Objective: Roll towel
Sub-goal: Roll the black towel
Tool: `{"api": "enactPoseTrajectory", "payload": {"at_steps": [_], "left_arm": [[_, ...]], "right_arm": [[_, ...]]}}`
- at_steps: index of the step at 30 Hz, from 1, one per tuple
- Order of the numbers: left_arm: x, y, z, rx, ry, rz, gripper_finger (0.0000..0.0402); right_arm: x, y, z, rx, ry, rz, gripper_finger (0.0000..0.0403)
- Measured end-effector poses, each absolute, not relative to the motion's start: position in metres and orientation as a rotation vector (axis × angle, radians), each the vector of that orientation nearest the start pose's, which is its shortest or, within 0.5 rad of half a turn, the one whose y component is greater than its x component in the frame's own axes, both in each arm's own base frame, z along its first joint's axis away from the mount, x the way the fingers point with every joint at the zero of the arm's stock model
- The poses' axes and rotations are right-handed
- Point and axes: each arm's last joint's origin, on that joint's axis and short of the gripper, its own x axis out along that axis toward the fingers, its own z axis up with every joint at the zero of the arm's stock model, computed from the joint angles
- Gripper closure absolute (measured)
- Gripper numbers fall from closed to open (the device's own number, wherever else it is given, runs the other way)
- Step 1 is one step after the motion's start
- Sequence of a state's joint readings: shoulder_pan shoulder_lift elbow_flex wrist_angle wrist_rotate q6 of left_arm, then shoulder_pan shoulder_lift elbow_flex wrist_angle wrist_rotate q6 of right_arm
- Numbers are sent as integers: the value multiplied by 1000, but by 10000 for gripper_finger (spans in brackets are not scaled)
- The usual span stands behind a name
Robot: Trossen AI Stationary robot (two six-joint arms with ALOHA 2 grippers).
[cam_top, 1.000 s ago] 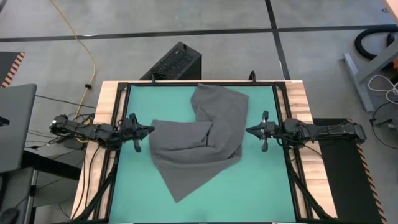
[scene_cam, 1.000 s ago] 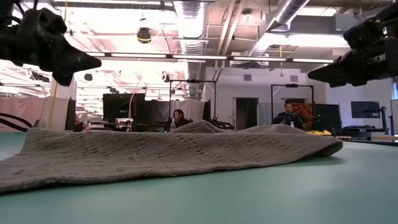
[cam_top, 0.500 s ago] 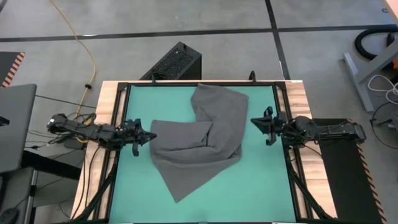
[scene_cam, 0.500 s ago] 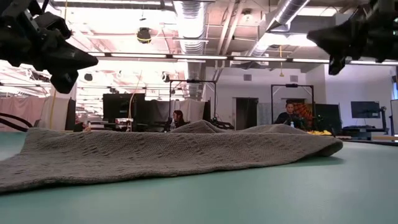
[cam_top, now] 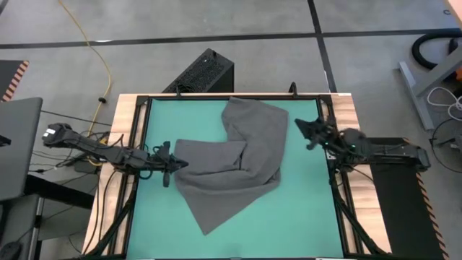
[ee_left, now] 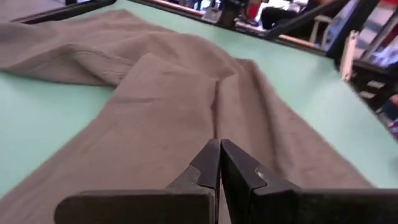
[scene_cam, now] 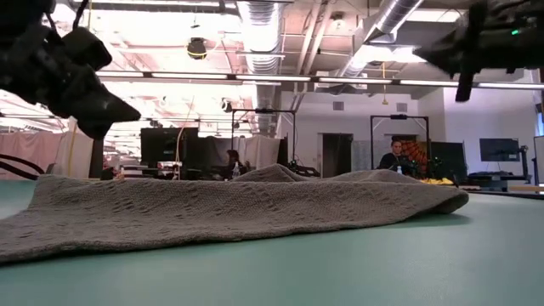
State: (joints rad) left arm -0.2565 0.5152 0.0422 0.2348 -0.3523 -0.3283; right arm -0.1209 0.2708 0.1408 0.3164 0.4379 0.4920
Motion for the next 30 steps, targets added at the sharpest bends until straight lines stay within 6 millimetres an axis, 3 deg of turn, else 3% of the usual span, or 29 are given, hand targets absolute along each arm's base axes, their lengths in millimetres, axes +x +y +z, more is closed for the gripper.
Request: {"api": "enactPoseTrajectory", "payload": {"at_steps": [5, 11, 16, 20, 25, 30], "left_arm": [[127, -16, 148, -233, 247, 224, 401], [127, -8, 145, -242, 277, 274, 397], [125, -1, 147, -220, 402, 324, 372], [125, 3, 158, -174, 480, 361, 341], [124, 8, 161, -133, 513, 397, 296], [119, 13, 155, -149, 575, 470, 259]], "right_arm": [[134, -40, 219, 518, -113, -626, 346], [183, -67, 236, 500, 77, -575, 307], [244, -99, 250, 434, 215, -556, 253], [299, -127, 254, 412, 438, -598, 211], [364, -152, 246, 427, 697, -622, 172], [420, -166, 232, 427, 818, -617, 158]]}}
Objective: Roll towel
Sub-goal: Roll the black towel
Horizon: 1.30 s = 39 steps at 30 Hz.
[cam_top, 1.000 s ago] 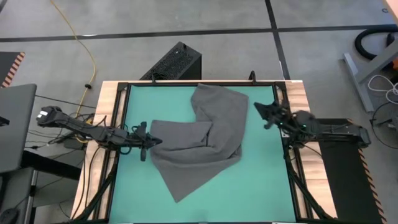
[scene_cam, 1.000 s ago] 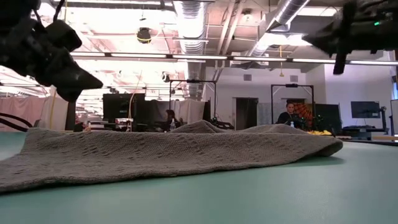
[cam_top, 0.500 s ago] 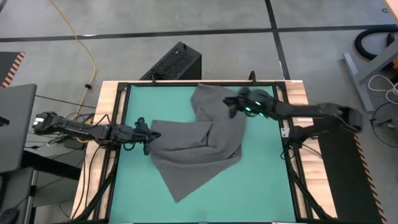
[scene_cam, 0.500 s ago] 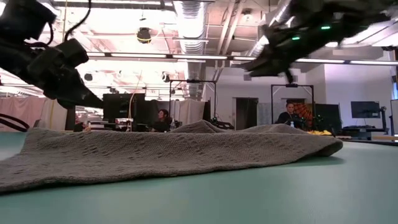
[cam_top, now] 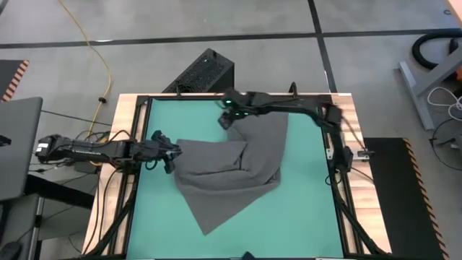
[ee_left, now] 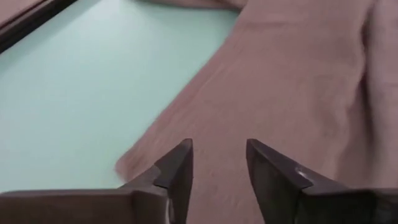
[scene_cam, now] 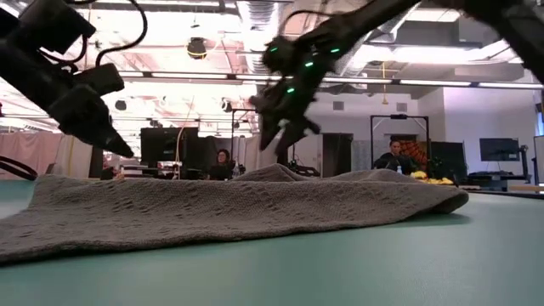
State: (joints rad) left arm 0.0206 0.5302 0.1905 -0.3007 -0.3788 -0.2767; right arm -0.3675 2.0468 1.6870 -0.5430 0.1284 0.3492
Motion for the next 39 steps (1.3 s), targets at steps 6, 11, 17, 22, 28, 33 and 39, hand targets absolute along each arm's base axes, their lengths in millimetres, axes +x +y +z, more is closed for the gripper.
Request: {"api": "enactPoseTrajectory", "payload": {"at_steps": [6, 11, 17, 22, 28, 33, 39], "left_arm": [[118, 14, 155, -154, 583, 477, 237], [118, 14, 155, -154, 583, 476, 236], [118, 14, 155, -146, 583, 475, 236], [119, 14, 155, -141, 581, 473, 236], [119, 14, 156, -134, 575, 470, 236], [119, 14, 156, -138, 573, 475, 236], [119, 14, 156, -143, 572, 480, 236]], "right_arm": [[463, -171, 217, 408, 928, -611, 157], [475, -178, 192, 386, 1057, -669, 159], [480, -179, 172, 379, 1151, -685, 184], [480, -171, 183, 338, 1149, -660, 318], [470, -157, 244, 308, 1023, -623, 381], [445, -137, 321, 281, 868, -585, 385], [392, -109, 386, 247, 854, -636, 382]]}}
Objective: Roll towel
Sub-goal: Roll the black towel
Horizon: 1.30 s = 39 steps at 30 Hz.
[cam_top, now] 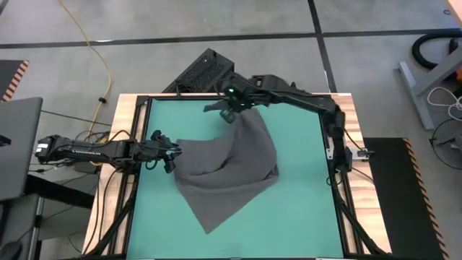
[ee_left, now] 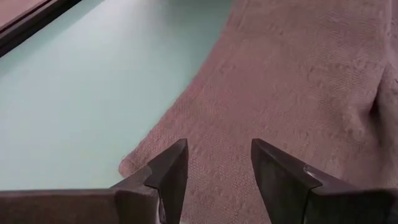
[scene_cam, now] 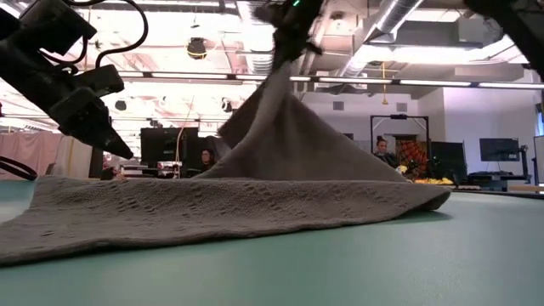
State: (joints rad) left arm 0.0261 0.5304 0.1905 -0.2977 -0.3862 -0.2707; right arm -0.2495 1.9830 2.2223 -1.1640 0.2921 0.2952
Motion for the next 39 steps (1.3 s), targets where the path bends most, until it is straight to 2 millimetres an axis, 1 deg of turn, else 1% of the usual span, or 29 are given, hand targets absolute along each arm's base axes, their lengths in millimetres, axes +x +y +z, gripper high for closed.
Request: {"api": "enactPoseTrajectory", "payload": {"at_steps": [2, 4, 7, 11, 13, 17, 20, 23, 26, 29, 31, 33, 35, 37, 39], "left_arm": [[119, 14, 155, -133, 575, 482, 236], [118, 15, 155, -106, 579, 489, 235], [118, 15, 148, -71, 575, 513, 235], [117, 16, 135, -35, 578, 536, 235], [118, 17, 130, 19, 582, 560, 235], [122, 23, 133, 139, 596, 638, 227], [128, 31, 134, 121, 621, 613, 215], [132, 40, 126, 53, 679, 581, 206], [134, 50, 115, 25, 758, 624, 203], [137, 58, 107, 5, 801, 672, 202], [138, 62, 100, -12, 831, 669, 205], [142, 64, 97, -32, 851, 621, 219], [148, 66, 94, -53, 874, 578, 251], [155, 67, 92, -88, 889, 529, 303], [162, 66, 92, -142, 895, 483, 367]], "right_arm": [[378, -100, 391, 238, 903, -720, 382], [369, -94, 391, 231, 955, -802, 382], [363, -88, 381, 225, 1043, -883, 382], [365, -84, 353, 211, 1159, -913, 382], [366, -84, 337, 212, 1210, -928, 382], [366, -86, 310, 211, 1264, -944, 381], [368, -89, 295, 230, 1279, -929, 381], [369, -93, 288, 240, 1284, -917, 381], [370, -96, 286, 246, 1276, -901, 381], [369, -98, 286, 239, 1282, -891, 381], [369, -99, 286, 235, 1287, -888, 381], [369, -100, 286, 239, 1293, -874, 381], [369, -100, 286, 234, 1303, -860, 381], [367, -102, 287, 228, 1309, -848, 381], [364, -106, 289, 239, 1322, -828, 381]]}}
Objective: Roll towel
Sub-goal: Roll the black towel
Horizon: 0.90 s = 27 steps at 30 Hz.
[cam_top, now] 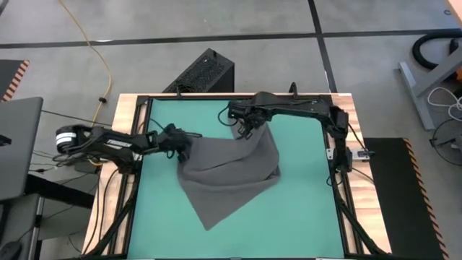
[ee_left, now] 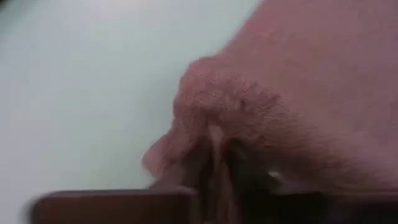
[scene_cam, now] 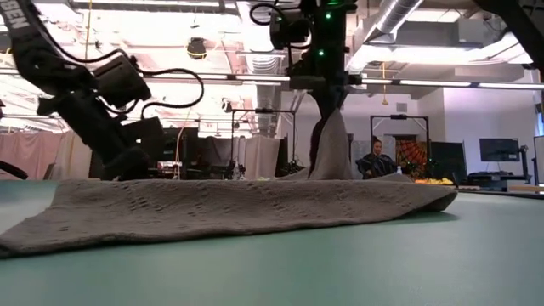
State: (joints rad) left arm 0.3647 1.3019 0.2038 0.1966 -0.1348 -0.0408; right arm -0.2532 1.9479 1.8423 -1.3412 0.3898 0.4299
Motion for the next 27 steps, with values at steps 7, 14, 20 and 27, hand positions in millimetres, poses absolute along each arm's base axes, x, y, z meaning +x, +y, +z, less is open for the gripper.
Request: {"api": "enactPoseTrajectory", "payload": {"at_steps": [7, 14, 20, 27], "left_arm": [[173, 27, 100, -385, 869, 76, 400], [168, -38, 125, -358, 777, -105, 401], [158, -66, 133, -351, 702, -80, 401], [157, -70, 130, -355, 708, -44, 401]], "right_arm": [[339, -146, 291, 339, 1394, -897, 381], [321, -182, 248, 461, 1445, -892, 366], [332, -171, 233, 430, 1435, -616, 301], [335, -138, 254, 346, 1574, -495, 228]]}}
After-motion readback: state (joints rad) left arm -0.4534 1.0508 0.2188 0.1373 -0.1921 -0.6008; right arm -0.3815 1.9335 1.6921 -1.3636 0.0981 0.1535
